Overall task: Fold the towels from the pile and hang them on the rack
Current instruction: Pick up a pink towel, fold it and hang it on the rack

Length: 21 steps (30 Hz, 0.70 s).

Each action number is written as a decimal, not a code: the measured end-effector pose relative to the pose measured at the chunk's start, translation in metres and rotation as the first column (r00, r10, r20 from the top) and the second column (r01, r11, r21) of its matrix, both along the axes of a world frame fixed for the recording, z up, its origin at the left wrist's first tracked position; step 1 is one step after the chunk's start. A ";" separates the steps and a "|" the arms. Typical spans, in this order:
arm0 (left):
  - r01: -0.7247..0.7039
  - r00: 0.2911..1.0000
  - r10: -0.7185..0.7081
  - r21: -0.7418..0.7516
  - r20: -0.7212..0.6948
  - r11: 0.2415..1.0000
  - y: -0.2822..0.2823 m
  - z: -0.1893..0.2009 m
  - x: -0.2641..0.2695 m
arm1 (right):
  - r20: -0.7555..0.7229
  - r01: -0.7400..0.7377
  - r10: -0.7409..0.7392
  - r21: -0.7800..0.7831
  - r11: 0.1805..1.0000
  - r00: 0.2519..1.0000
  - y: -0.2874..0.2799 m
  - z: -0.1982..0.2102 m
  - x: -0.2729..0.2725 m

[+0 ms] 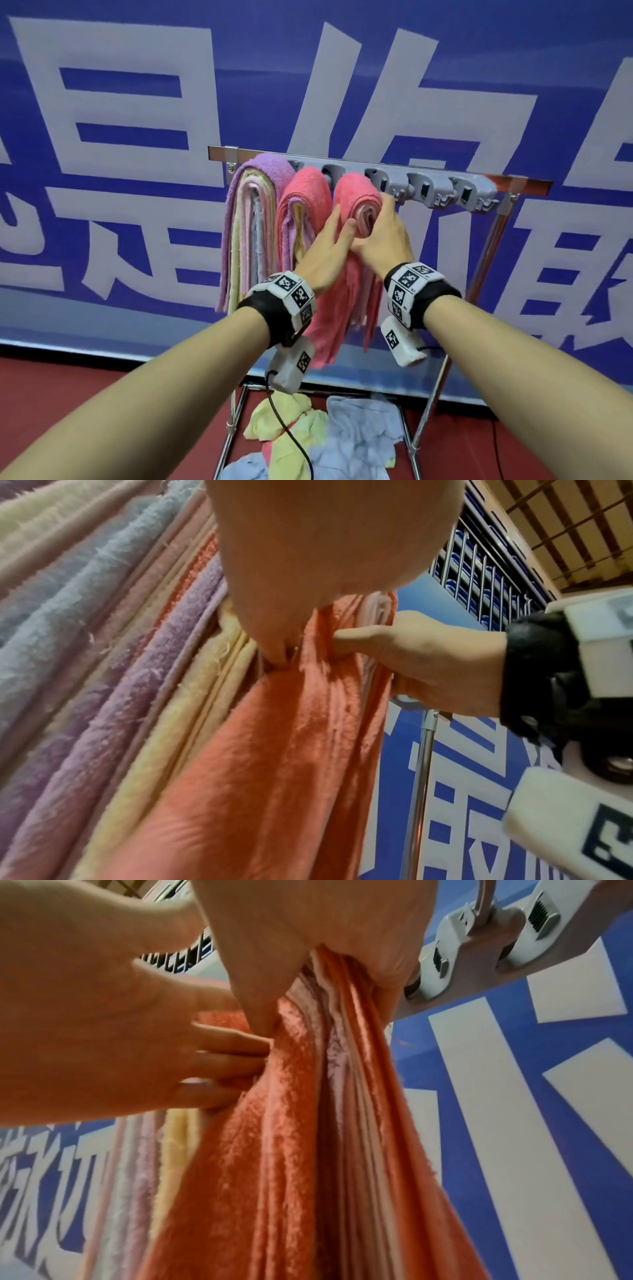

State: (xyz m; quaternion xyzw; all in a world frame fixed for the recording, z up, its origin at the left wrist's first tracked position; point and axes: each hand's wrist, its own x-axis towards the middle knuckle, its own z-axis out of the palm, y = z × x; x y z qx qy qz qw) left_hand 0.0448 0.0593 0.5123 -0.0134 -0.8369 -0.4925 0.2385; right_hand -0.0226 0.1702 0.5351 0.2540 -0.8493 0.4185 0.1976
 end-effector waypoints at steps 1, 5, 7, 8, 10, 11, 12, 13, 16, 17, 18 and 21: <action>-0.085 0.996 0.086 -0.050 0.025 0.995 -0.006 -0.002 -0.001 | -0.021 0.025 -0.024 0.024 0.999 0.999 0.003 0.002 -0.003; -0.302 0.948 0.318 -0.227 0.033 0.926 -0.026 -0.004 0.004 | -0.137 0.138 -0.122 0.118 0.983 0.983 0.015 0.002 -0.010; -0.347 0.911 0.410 -0.451 0.049 0.823 -0.022 -0.002 0.013 | -0.174 0.181 -0.156 0.142 0.973 0.972 0.016 0.000 -0.010; -0.365 0.886 0.463 -0.558 0.039 0.745 -0.019 0.000 0.017 | -0.188 0.195 -0.167 0.144 0.970 0.968 0.014 -0.001 -0.011; -0.384 0.857 0.514 -0.716 -0.041 0.583 -0.011 0.004 0.022 | -0.211 0.217 -0.186 0.136 0.967 0.960 0.010 -0.003 -0.010; -0.382 0.854 0.514 -0.764 -0.076 0.520 -0.006 0.006 0.023 | -0.222 0.233 -0.201 0.129 0.964 0.954 0.008 -0.004 -0.009; -0.372 0.856 0.506 -0.801 -0.101 0.469 -0.001 0.006 0.023 | -0.228 0.249 -0.216 0.128 0.960 0.949 0.006 -0.005 -0.009; -0.358 0.856 0.503 -0.838 -0.119 0.411 0.004 0.004 0.022 | -0.231 0.264 -0.229 0.132 0.955 0.946 0.006 -0.006 -0.008; -0.236 0.862 0.496 -0.950 -0.107 0.204 0.008 -0.004 0.016 | -0.280 0.301 -0.252 0.146 0.942 0.926 0.008 -0.004 -0.009; -0.182 0.870 0.481 -0.977 -0.110 0.107 0.005 -0.009 0.015 | -0.303 0.313 -0.257 0.152 0.938 0.918 0.010 -0.004 -0.009; -0.129 0.884 0.458 -0.991 -0.097 0.038 0.001 -0.012 0.014 | -0.321 0.321 -0.259 0.155 0.934 0.911 0.011 -0.003 -0.010; -0.085 0.918 0.397 -0.980 -0.006 0.182 -0.006 -0.012 0.010 | -0.286 0.267 -0.214 0.160 0.950 0.934 0.012 -0.008 -0.008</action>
